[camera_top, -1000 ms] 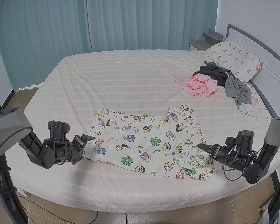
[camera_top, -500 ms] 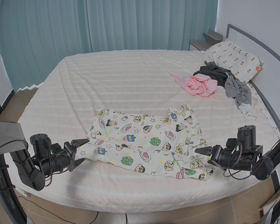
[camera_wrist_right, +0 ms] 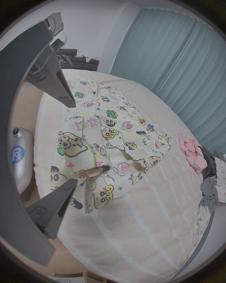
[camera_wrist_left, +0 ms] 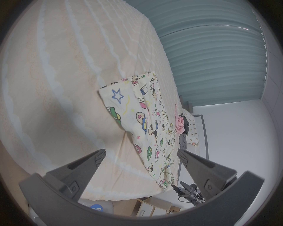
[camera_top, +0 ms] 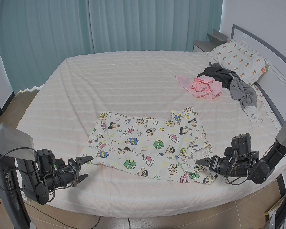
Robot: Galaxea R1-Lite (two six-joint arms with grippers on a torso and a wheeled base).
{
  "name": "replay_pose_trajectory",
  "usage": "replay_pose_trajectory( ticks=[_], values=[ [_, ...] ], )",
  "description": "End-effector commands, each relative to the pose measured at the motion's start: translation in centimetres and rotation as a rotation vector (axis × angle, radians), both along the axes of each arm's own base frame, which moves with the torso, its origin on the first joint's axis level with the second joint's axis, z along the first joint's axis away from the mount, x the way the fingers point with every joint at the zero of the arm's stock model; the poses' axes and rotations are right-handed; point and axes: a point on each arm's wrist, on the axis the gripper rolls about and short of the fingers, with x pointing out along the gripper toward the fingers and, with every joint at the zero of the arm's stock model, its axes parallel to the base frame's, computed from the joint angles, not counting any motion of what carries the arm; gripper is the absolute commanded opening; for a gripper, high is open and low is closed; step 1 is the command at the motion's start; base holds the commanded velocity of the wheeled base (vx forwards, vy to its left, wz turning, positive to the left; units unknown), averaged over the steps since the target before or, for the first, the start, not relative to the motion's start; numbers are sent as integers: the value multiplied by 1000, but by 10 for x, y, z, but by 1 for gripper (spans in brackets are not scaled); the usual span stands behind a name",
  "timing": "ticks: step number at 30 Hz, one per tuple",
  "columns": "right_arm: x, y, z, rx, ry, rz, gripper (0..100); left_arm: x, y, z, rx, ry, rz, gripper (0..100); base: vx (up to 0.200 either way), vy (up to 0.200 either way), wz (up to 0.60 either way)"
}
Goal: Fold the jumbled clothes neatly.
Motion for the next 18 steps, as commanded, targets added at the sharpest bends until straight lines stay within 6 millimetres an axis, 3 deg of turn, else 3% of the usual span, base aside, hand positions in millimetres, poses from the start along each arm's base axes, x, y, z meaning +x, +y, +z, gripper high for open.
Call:
replay_pose_trajectory(
  ticks=[1,18],
  values=[
    [4,-1,-10,-1,10,-5,100,0,-1,-5,6,20,3,100,0,0,0],
    [9,4,-23,12,-19,3,100,1,-2,-7,13,22,11,100,0,0,0]
  ],
)
